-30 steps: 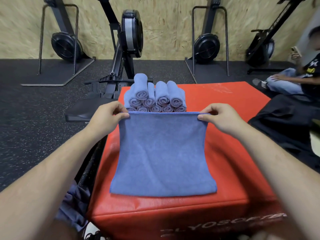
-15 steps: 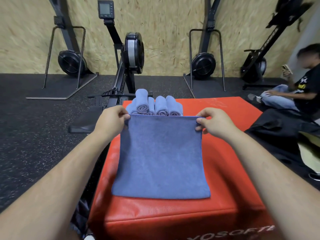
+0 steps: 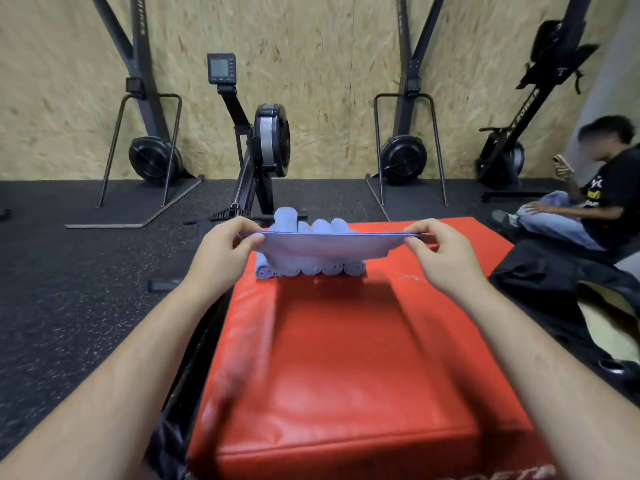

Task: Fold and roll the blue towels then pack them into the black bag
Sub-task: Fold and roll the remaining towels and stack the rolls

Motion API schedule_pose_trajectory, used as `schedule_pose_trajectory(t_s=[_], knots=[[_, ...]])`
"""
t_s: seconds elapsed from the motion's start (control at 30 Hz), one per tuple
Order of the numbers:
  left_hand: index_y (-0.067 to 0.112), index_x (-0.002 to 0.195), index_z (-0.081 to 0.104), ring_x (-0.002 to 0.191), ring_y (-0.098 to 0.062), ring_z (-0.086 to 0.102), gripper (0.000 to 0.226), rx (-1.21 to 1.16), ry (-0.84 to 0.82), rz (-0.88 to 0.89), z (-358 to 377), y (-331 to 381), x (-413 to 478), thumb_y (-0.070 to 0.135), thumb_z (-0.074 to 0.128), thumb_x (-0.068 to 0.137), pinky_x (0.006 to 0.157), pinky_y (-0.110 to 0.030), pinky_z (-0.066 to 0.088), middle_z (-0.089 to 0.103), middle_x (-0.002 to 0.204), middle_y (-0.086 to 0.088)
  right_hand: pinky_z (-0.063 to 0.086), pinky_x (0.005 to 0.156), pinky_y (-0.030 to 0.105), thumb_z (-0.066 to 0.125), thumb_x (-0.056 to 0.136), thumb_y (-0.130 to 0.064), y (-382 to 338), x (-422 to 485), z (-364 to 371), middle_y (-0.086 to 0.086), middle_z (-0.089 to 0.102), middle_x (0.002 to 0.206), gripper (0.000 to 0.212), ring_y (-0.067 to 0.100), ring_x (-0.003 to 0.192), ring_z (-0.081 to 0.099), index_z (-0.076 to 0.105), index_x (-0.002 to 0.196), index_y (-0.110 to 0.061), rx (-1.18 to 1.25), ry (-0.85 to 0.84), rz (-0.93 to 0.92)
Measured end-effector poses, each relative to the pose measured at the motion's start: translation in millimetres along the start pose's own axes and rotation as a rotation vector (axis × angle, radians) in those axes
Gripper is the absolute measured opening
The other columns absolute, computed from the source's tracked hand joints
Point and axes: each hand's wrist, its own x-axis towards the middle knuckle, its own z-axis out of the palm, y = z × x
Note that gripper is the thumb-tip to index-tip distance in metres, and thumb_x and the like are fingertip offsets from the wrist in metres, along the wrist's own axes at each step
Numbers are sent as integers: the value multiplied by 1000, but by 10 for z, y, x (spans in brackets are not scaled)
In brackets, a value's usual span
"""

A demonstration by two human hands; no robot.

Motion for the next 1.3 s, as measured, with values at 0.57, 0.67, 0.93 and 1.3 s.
schedule_pose_trajectory(t_s=[0.57, 0.67, 0.93, 1.3], knots=[[8, 88, 67, 65, -8, 60, 5, -58, -970, -355, 44, -398, -823, 10, 72, 90, 61, -26, 52, 63, 73, 2, 51, 58, 24, 74, 83, -3, 306, -694, -93, 1, 71, 74, 9, 7, 65, 64, 75, 91, -8, -57, -979, 360], [8, 90, 67, 70, -11, 58, 5, -70, -866, -363, 90, -432, -793, 11, 71, 90, 59, -25, 52, 61, 78, 0, 50, 59, 24, 74, 84, -5, 371, -669, -28, -1, 71, 75, 9, 4, 64, 63, 75, 91, -10, -59, -917, 377], [15, 88, 69, 75, -11, 58, 6, 16, -659, -399, 388, -660, -598, 19, 71, 90, 65, -27, 50, 67, 82, 4, 55, 68, 37, 71, 88, -11, 663, -511, 368, 6, 71, 80, 5, 16, 66, 60, 73, 91, -14, -134, -683, 362], [13, 86, 64, 70, -15, 59, 9, 195, -440, -420, 821, -884, -472, 20, 61, 90, 61, -28, 41, 66, 81, 2, 41, 71, 28, 61, 89, -17, 964, -346, 920, -1, 69, 94, 9, 19, 86, 62, 66, 89, -24, -284, -556, 339]])
